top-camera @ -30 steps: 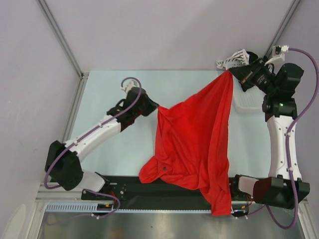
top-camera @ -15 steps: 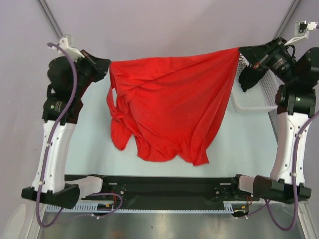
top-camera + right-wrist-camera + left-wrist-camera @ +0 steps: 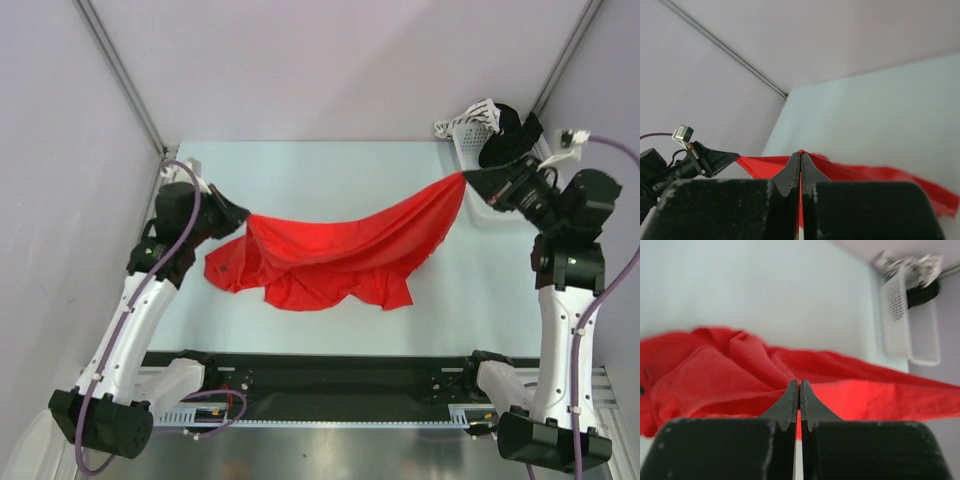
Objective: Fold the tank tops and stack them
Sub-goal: Flatten the tank top out
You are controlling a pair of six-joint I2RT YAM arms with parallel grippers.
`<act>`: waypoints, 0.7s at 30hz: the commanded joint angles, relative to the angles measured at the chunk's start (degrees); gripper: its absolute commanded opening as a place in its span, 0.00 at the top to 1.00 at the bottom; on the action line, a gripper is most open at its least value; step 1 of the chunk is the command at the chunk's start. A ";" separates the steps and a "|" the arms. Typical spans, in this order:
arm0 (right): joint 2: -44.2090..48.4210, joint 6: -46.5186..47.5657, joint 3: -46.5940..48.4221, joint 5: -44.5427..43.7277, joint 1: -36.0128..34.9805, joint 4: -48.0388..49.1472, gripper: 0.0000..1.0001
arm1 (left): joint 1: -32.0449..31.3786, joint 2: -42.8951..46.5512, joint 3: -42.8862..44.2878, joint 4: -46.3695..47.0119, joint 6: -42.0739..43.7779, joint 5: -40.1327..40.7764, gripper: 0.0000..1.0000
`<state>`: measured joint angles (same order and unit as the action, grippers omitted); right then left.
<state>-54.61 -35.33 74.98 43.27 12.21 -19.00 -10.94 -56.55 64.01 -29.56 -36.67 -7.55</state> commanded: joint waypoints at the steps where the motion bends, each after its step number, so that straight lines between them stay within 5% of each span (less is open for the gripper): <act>1: 0.91 -0.52 -9.48 -5.91 0.19 -1.30 1.00 | -1.01 0.13 -9.06 3.80 -3.67 -1.68 1.00; 9: 0.29 -2.11 -23.82 -12.06 0.19 6.15 1.00 | -8.21 -6.18 -18.22 15.57 -6.41 2.89 1.00; 16: -4.01 -2.46 -28.84 -14.96 0.19 12.23 1.00 | -9.63 -25.07 -8.82 16.29 -0.69 0.69 1.00; 21: -6.30 -1.50 -28.66 -15.32 0.19 13.12 1.00 | -9.71 -30.63 -3.55 12.60 2.21 2.98 1.00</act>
<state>-60.66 -37.50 45.82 29.19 12.25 -10.63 -20.49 -86.54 56.27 -16.73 -37.98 -6.11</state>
